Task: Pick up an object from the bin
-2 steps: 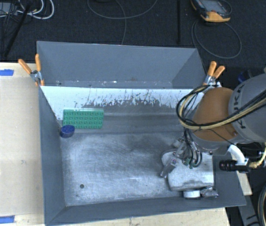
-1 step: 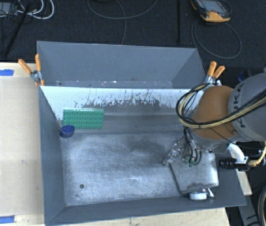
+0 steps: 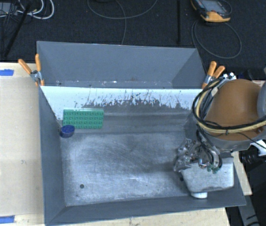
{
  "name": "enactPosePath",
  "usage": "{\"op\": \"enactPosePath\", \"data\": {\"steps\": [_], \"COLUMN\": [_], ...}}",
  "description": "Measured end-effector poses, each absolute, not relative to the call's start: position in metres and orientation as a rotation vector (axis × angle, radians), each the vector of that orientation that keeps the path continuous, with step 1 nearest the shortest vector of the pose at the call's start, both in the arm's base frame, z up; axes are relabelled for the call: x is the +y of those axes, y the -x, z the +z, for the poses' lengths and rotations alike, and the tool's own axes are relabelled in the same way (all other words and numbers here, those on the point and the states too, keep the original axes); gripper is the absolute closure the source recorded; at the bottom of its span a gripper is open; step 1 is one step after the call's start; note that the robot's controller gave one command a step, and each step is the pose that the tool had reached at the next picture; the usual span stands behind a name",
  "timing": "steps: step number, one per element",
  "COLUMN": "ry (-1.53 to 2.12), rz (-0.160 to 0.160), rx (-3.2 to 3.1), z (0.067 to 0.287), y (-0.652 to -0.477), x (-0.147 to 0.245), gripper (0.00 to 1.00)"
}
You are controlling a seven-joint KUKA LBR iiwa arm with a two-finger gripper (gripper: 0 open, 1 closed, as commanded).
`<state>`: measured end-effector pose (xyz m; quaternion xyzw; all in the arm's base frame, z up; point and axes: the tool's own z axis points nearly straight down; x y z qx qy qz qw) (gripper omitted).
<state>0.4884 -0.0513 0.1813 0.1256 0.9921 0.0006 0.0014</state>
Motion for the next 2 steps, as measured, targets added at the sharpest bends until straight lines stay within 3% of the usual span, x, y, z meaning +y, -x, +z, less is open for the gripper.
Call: {"op": "enactPosePath", "data": {"steps": [1,2], "ry": [-0.113,-0.038], "rz": [0.009,-0.005], "rx": [3.126,3.133], "z": [0.1,0.18], "y": [-0.489,-0.497], "x": [-0.092,-0.137], "gripper": [1.0,1.0]}}
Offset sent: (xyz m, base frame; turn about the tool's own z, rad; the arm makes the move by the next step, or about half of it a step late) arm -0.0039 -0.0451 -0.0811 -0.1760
